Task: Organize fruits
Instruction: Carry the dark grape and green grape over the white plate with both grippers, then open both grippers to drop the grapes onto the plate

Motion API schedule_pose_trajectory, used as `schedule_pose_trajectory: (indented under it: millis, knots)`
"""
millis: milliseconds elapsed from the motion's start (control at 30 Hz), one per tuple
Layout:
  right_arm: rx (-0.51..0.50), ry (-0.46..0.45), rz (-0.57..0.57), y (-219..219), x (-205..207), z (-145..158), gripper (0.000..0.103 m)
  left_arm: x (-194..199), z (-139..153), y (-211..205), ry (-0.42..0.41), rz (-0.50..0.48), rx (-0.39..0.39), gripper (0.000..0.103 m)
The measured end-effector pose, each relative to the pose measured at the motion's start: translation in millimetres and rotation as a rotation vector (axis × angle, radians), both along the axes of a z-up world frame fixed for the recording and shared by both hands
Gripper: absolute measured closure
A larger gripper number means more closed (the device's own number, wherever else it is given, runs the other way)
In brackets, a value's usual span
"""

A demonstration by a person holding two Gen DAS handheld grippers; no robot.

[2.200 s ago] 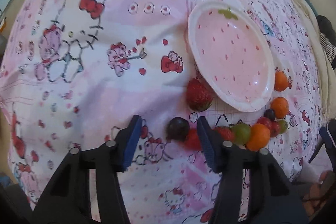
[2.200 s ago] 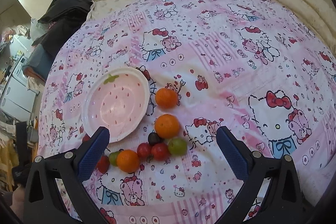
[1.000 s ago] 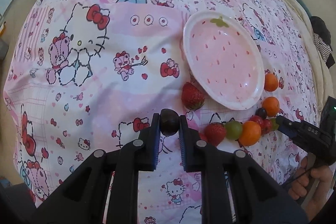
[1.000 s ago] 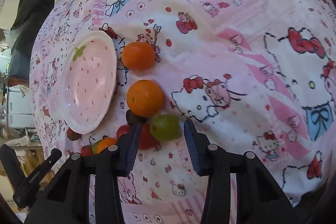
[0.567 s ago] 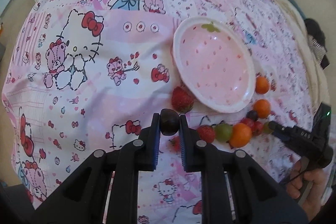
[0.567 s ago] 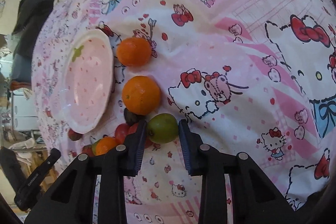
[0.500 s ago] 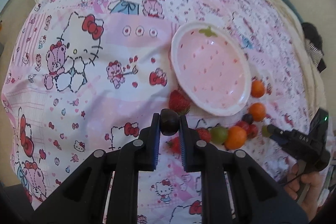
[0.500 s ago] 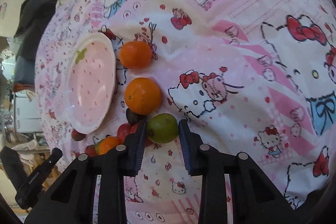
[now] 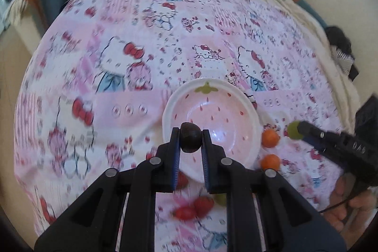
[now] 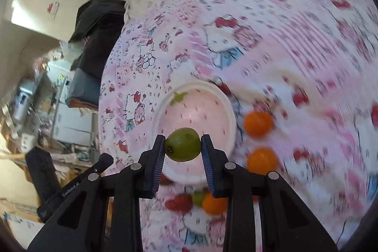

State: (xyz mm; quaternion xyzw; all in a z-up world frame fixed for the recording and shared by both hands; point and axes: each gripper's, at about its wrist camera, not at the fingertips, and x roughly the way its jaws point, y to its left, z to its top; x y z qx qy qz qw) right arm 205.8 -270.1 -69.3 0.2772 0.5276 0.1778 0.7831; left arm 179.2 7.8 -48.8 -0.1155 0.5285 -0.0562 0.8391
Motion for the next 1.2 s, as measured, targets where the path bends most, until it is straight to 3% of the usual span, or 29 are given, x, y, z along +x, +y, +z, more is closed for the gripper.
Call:
schedule_pose_trajectory:
  millis: [200,400,567,1100,1133,1200]
  knots:
    - [-0.049,0.067,0.053,20,40,-37,0.071,31,-31,-27,0.035,-0.069,0.091,0.09]
    - [-0.098,0.128,0.091,32,54,-76,0.071,52,-69,-46,0.068,-0.118,0.185,0.089]
    - [-0.101,0.192,0.068,30,62,-96,0.071,65,-94,-50,0.115,-0.103,0.198,0.089]
    - [-0.146,0.189,0.095,40,64,-99,0.068,72,-106,-59,0.143,-0.099,0.209,0.088]
    - [-0.148,0.188,0.097,41,64,-98,0.067,72,-106,-60,0.143,-0.102,0.213,0.087]
    - [-0.147,0.185,0.1,41,63,-97,0.067,71,-104,-62,0.12,-0.11,0.217,0.074]
